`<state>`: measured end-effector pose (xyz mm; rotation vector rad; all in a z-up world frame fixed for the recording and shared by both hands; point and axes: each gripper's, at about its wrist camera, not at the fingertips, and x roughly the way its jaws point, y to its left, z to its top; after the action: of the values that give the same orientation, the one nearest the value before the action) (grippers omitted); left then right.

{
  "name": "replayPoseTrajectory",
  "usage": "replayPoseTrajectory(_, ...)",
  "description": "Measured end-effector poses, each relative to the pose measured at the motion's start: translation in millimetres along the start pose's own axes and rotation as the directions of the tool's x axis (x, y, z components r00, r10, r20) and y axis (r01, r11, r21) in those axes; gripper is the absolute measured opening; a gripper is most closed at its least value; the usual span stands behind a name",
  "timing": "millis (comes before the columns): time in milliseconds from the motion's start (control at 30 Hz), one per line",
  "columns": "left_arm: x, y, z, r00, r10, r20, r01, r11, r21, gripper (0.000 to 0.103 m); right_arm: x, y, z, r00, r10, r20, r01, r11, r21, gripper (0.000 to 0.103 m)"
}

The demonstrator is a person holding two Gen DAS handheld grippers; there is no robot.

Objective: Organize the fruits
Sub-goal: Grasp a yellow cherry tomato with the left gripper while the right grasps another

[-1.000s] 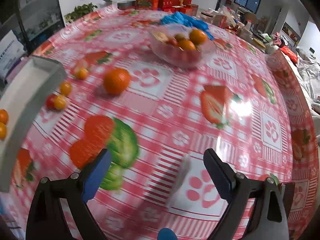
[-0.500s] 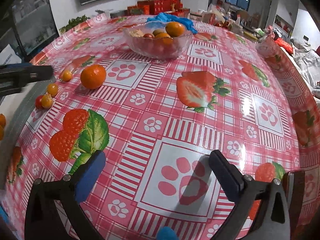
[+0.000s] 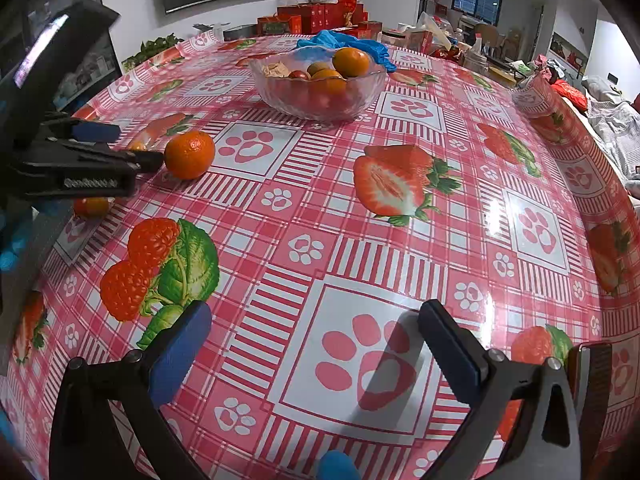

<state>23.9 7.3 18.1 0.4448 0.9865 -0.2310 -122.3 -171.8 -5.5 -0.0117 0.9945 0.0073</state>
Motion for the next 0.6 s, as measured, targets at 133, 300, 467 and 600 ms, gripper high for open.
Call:
replayPoseTrajectory(133, 5, -1, 1, 1.000, -0.015, 0.002, 0.015, 1.000, -0.006, 0.073, 0, 0, 0, 1.000, 0.000, 0.001, 0.000, 1.000, 0.001, 0.103)
replayPoseTrajectory(300, 5, 4, 1, 0.995, -0.104, -0.007, 0.103, 0.993, -0.060, 0.050, 0, 0, -1, 1.000, 0.000, 0.001, 0.000, 1.000, 0.000, 0.103)
replayPoseTrajectory(467, 4, 2, -2, 0.997, -0.081, 0.001, 0.081, 0.993, -0.090, 0.023, 0, 0, -1, 1.000, 0.000, 0.002, 0.000, 1.000, 0.000, 0.103)
replayPoseTrajectory(600, 0, 10, -9, 0.990, -0.138, 0.006, 0.137, 0.978, -0.157, 0.021, 0, 0, -2, 1.000, 0.000, 0.003, 0.000, 1.000, 0.000, 0.103)
